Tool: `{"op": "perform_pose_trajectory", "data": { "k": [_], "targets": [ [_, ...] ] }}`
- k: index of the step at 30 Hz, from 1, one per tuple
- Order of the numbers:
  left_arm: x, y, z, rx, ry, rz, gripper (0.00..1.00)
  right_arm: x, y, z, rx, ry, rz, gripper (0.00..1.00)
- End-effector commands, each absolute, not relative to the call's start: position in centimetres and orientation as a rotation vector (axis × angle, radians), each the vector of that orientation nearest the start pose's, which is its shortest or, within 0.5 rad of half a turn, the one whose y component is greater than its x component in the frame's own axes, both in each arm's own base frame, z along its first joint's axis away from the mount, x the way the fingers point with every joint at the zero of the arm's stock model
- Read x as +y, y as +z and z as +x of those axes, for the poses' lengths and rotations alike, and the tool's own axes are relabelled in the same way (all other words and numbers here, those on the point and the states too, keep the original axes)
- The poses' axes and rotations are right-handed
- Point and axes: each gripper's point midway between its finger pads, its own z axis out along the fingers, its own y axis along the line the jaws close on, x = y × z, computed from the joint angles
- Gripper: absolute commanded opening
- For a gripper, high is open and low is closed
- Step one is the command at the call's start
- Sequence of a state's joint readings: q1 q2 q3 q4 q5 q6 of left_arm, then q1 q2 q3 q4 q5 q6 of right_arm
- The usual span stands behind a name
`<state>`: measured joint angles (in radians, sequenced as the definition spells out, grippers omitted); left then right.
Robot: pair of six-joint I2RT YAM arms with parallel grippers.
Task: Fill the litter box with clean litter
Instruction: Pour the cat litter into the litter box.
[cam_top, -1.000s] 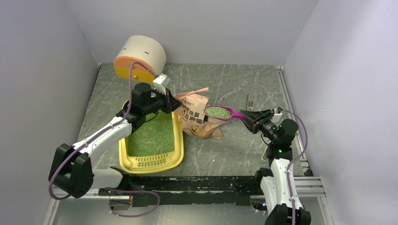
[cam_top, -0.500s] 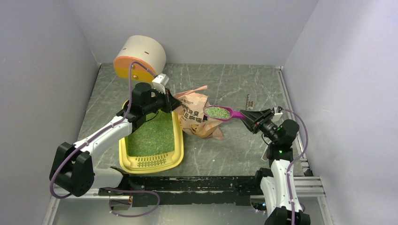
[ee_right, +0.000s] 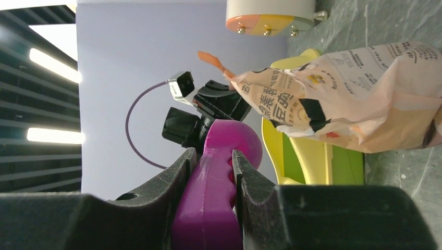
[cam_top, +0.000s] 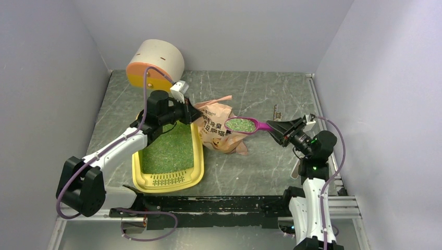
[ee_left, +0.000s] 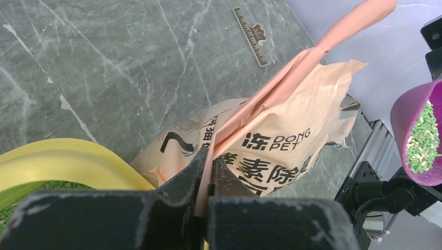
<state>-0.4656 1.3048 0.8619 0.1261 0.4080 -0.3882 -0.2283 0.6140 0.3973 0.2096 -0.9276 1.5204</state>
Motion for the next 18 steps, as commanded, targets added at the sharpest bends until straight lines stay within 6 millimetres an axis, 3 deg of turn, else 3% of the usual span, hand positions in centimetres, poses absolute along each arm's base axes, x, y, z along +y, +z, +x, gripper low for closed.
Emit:
{"op": "perform_pose_trajectory", "data": {
  "k": [1,9,18],
  "targets": [
    [-26.1,23.6,32.7,1.862,-0.981,0.421,0.05,12.1,28.5,22.4,1.727,1.691,0.685,0.00],
    [-26.8,24.1,32.3,1.834,-0.984,0.478,0.05,13.7,28.7,22.0,1.760,1.703,0.676,0.00],
    [-26.9,24.5,31.9,1.827,-0.963,0.500,0.05,19.9,28.5,21.5,1.821,1.746,0.592,0.00]
  ]
}}
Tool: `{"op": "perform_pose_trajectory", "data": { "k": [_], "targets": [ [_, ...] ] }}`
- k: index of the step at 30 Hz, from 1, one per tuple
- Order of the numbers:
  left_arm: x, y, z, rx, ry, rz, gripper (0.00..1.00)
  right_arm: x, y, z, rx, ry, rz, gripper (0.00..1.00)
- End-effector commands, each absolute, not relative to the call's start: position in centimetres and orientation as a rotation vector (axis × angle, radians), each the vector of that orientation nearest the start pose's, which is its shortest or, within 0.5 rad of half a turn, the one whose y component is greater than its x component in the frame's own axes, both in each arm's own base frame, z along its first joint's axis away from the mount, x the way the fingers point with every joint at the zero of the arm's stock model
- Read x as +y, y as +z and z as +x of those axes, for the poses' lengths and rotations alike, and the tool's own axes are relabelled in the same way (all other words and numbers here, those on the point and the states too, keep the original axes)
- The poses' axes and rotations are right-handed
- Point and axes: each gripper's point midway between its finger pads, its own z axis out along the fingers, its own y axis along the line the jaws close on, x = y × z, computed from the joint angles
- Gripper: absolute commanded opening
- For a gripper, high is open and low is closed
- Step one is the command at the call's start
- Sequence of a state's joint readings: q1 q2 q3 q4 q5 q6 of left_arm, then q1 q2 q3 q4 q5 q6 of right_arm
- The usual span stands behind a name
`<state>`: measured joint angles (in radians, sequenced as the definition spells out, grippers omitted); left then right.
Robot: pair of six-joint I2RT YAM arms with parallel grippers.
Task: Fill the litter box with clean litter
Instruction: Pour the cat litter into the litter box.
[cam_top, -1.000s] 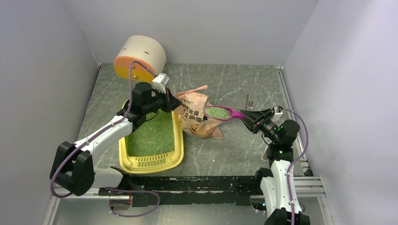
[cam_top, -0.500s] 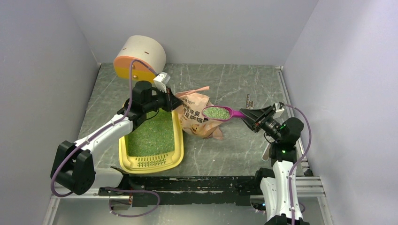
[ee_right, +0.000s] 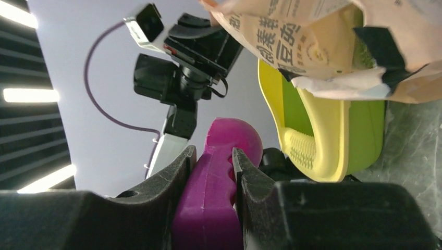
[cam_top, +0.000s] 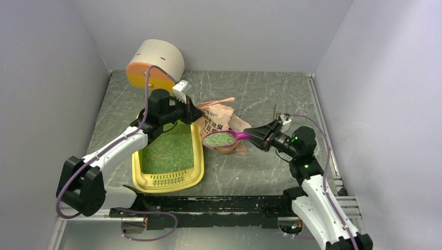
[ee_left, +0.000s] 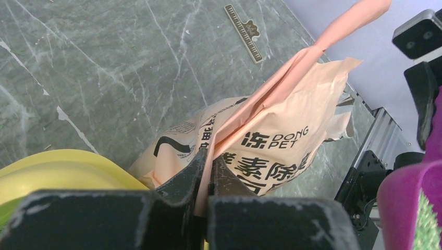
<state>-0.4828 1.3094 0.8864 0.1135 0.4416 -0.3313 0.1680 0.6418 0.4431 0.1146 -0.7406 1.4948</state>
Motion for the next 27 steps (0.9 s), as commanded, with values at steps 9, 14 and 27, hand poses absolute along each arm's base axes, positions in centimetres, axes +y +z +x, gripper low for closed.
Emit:
{"op": "perform_pose_trajectory", "data": {
  "k": [9,14,27],
  "targets": [
    [-26.8,25.1,32.1,1.843,-0.952,0.486,0.05,25.5,27.8,20.8,1.858,1.731,0.541,0.00],
    [-26.9,24.1,32.3,1.888,-0.960,0.467,0.05,28.9,27.1,20.1,1.855,1.698,0.525,0.00],
    [-26.5,24.2,32.7,1.903,-0.962,0.440,0.05,37.2,25.1,19.6,1.891,1.468,0.423,0.00]
  ]
}}
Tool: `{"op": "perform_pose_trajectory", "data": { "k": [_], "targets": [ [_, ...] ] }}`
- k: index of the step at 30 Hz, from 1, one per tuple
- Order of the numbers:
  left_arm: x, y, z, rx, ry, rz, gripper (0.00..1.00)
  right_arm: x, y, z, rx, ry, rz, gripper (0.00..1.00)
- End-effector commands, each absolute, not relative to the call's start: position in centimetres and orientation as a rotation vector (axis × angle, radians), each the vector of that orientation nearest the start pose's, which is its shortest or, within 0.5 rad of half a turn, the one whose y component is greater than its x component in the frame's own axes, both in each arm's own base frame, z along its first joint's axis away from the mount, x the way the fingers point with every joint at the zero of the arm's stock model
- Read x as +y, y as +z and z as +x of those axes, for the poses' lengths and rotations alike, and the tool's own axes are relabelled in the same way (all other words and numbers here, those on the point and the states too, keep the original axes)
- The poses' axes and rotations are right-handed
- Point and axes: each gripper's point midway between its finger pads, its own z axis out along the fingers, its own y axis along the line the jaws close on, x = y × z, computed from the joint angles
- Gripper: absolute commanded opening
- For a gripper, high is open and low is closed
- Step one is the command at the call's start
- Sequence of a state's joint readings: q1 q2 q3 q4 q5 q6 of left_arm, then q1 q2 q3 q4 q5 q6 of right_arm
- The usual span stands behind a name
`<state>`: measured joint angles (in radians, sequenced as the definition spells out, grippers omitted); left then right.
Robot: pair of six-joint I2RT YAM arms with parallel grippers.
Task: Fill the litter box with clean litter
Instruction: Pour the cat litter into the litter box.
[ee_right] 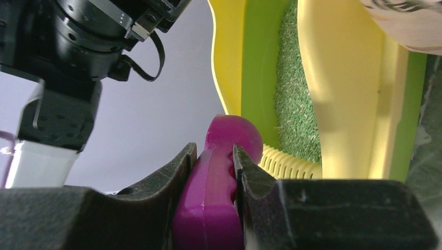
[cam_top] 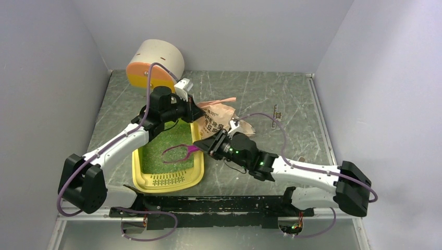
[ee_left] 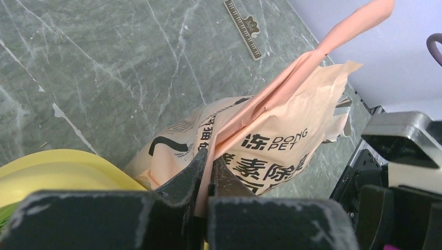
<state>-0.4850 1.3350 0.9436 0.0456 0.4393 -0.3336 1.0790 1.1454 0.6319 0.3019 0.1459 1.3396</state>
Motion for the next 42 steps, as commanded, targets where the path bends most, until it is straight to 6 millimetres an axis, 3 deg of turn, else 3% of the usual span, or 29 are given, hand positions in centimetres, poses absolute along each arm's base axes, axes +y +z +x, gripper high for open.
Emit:
{"op": "perform_pose_trajectory", "data": {
  "k": [1,17,24,28,35,42],
  "targets": [
    [-26.3,24.2,32.8,1.906,-0.958,0.437,0.05,37.6,25.0,19.7,1.889,1.454,0.418,0.00],
    [-25.4,23.4,33.3,1.949,-0.989,0.452,0.05,43.9,22.8,19.4,1.959,1.413,0.271,0.00],
    [-25.4,23.5,33.2,1.949,-1.000,0.453,0.05,44.3,21.2,18.6,2.013,1.405,0.221,0.00],
    [-25.3,23.4,33.1,1.951,-0.994,0.451,0.05,43.2,20.8,18.4,2.029,1.375,0.215,0.00],
    [-25.4,23.2,33.0,1.955,-1.009,0.458,0.05,39.1,20.0,18.6,2.044,1.221,0.245,0.00],
    [-25.7,22.8,32.9,1.968,-1.030,0.458,0.05,34.8,21.2,19.2,2.008,1.075,0.262,0.00]
  ]
}}
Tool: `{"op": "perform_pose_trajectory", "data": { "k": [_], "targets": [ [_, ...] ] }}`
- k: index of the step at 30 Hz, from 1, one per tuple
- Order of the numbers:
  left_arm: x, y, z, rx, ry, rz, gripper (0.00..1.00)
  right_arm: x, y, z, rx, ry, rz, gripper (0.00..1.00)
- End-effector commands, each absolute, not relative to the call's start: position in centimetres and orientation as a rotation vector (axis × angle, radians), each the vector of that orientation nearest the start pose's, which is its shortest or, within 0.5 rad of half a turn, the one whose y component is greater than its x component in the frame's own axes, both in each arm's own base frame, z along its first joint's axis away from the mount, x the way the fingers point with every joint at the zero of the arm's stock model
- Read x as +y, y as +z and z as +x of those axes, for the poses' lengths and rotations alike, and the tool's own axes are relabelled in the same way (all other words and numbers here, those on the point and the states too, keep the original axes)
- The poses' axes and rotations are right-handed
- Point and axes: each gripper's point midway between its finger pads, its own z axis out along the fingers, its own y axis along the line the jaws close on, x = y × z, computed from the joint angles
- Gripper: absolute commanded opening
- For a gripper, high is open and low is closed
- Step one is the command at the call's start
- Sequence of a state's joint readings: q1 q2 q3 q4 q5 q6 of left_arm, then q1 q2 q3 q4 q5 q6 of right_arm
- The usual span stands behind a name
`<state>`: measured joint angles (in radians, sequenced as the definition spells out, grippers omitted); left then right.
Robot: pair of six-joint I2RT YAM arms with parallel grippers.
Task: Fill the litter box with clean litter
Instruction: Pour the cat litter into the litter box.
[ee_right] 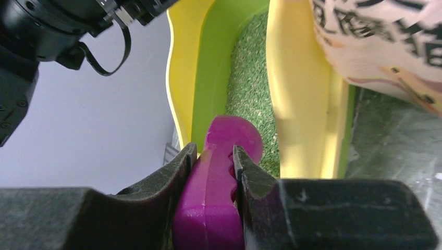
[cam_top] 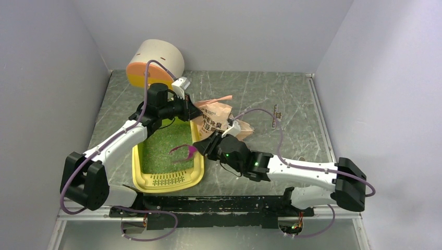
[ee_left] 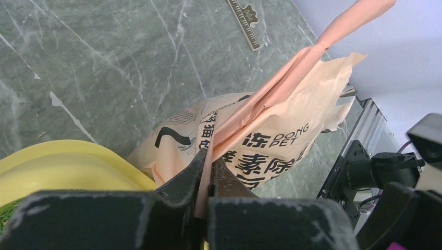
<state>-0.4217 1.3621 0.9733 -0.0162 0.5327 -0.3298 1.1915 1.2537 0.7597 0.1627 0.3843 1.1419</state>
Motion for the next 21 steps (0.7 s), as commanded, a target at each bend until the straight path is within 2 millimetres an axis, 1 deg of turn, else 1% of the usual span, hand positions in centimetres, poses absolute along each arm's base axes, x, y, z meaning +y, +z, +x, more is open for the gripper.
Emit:
{"op": "perform_pose_trajectory", "data": {
  "k": [1,7,10,13,16,21],
  "targets": [
    [-25.7,22.9,32.9,1.967,-1.032,0.459,0.05,34.4,21.3,19.2,2.003,1.061,0.260,0.00],
    [-25.7,23.1,33.0,1.962,-1.030,0.460,0.05,33.0,22.9,20.0,1.956,0.987,0.259,0.00],
    [-25.8,23.2,33.1,1.958,-1.028,0.463,0.05,32.6,23.8,20.7,1.922,0.971,0.276,0.00],
    [-25.9,23.3,33.4,1.955,-1.031,0.469,0.05,32.8,24.4,21.7,1.890,0.970,0.312,0.00],
    [-26.2,23.7,33.8,1.946,-1.033,0.477,0.05,33.4,25.2,22.8,1.844,0.994,0.352,0.00],
    [-26.5,24.1,34.5,1.941,-1.035,0.484,0.05,34.7,25.1,25.0,1.808,1.018,0.411,0.00]
  ]
}}
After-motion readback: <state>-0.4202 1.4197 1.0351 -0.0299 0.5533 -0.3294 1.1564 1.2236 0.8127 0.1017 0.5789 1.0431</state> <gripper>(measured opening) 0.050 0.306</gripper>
